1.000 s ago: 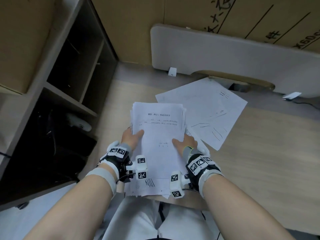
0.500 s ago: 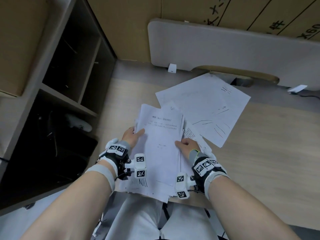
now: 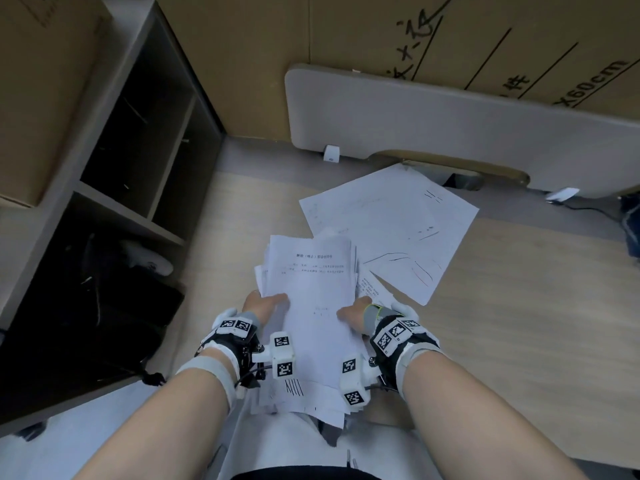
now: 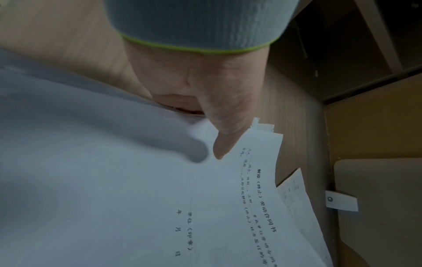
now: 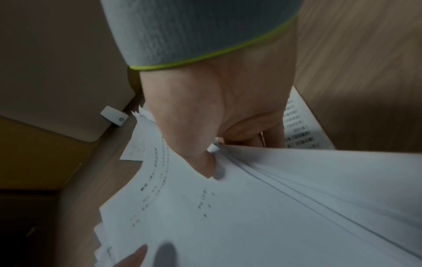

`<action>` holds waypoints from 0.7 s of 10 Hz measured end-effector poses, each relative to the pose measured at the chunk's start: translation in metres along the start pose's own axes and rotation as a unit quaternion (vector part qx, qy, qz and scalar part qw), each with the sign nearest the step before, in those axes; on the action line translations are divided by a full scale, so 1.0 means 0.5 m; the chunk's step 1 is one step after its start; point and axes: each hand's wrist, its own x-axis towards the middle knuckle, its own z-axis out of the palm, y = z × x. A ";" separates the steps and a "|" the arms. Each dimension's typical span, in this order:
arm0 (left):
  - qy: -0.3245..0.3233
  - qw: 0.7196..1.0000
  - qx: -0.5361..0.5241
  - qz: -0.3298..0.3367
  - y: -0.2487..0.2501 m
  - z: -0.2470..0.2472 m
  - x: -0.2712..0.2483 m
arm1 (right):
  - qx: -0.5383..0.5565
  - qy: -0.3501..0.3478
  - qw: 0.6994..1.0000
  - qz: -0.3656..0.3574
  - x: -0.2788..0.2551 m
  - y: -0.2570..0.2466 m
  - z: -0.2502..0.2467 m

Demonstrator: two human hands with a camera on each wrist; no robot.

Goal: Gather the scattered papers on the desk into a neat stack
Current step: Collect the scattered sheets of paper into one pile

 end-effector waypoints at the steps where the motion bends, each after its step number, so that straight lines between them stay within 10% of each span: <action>1: -0.004 0.999 0.031 -0.007 -0.001 0.019 0.018 | -0.075 -0.034 0.997 -0.005 0.005 0.025 -0.002; 4: -0.008 0.995 0.090 0.039 -0.022 0.067 -0.015 | -0.235 0.177 0.954 -0.049 0.036 0.052 -0.060; 5: -0.001 0.996 0.062 0.062 -0.022 0.093 -0.034 | 0.000 0.042 0.955 -0.293 0.080 0.089 -0.077; 6: 0.013 0.996 0.030 0.080 -0.017 0.123 -0.042 | -0.193 0.046 0.980 0.000 0.132 0.128 -0.090; 7: 0.022 0.996 -0.001 0.084 -0.014 0.158 -0.050 | -0.021 0.056 0.990 -0.129 0.065 0.075 -0.102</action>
